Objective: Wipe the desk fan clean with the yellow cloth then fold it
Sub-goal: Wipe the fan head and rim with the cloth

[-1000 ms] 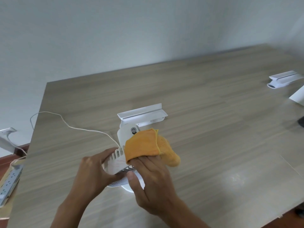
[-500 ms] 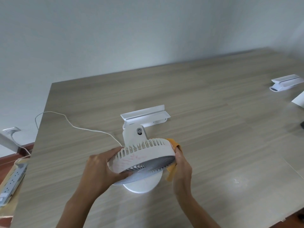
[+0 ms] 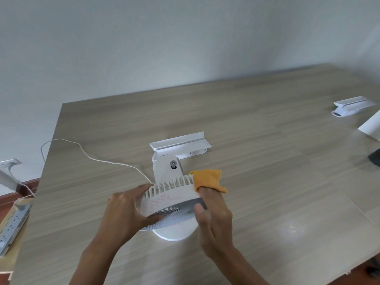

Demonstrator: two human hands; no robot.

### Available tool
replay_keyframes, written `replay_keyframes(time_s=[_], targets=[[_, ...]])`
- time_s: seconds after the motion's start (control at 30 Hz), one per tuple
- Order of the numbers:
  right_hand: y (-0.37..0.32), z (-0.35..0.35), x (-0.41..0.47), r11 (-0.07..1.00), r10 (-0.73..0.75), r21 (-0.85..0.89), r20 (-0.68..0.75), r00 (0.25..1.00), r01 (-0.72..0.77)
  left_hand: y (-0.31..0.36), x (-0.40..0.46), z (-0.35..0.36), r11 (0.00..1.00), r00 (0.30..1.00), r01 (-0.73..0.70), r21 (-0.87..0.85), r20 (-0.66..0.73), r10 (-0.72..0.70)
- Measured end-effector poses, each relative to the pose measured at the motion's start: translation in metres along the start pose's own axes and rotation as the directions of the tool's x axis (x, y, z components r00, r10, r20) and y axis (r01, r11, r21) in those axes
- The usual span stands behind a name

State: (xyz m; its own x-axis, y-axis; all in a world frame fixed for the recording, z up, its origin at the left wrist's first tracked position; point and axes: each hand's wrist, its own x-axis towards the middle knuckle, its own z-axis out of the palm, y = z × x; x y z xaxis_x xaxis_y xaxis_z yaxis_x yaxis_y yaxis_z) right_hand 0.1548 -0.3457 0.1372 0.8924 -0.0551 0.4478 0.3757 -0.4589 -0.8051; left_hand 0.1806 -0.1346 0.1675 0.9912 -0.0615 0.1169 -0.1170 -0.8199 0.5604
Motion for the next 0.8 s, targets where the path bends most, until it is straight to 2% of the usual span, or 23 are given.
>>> replay_keyframes(time_s=[0.13, 0.27, 0.4, 0.63, 0.8], targets=[[0.000, -0.007, 0.005, 0.996, -0.086, -0.028, 0.064, 0.994, 0.088, -0.003, -0.001, -0.001, 1.000, 1.000, 0.015, -0.026, -0.001, -0.015], [0.016, -0.017, 0.015, 1.000, 0.021, 0.013, 0.014, 1.000, -0.021, -0.003, 0.000, 0.000, 0.999, 1.000, 0.025, -0.034, 0.005, -0.025], [0.023, -0.023, 0.024, 0.993, 0.097, 0.065, 0.053, 0.994, -0.100, -0.001, 0.002, 0.001, 1.000, 1.000, 0.012, -0.012, -0.002, -0.012], [0.031, -0.034, 0.041, 0.991, 0.053, 0.104, 0.237, 0.970, -0.080, -0.005, 0.001, 0.000, 1.000, 1.000, 0.005, -0.017, 0.001, -0.005], [0.039, -0.041, 0.053, 0.998, -0.034, -0.041, 0.370, 0.928, 0.053, -0.009, 0.004, -0.002, 0.999, 1.000, -0.001, -0.034, 0.026, 0.002]])
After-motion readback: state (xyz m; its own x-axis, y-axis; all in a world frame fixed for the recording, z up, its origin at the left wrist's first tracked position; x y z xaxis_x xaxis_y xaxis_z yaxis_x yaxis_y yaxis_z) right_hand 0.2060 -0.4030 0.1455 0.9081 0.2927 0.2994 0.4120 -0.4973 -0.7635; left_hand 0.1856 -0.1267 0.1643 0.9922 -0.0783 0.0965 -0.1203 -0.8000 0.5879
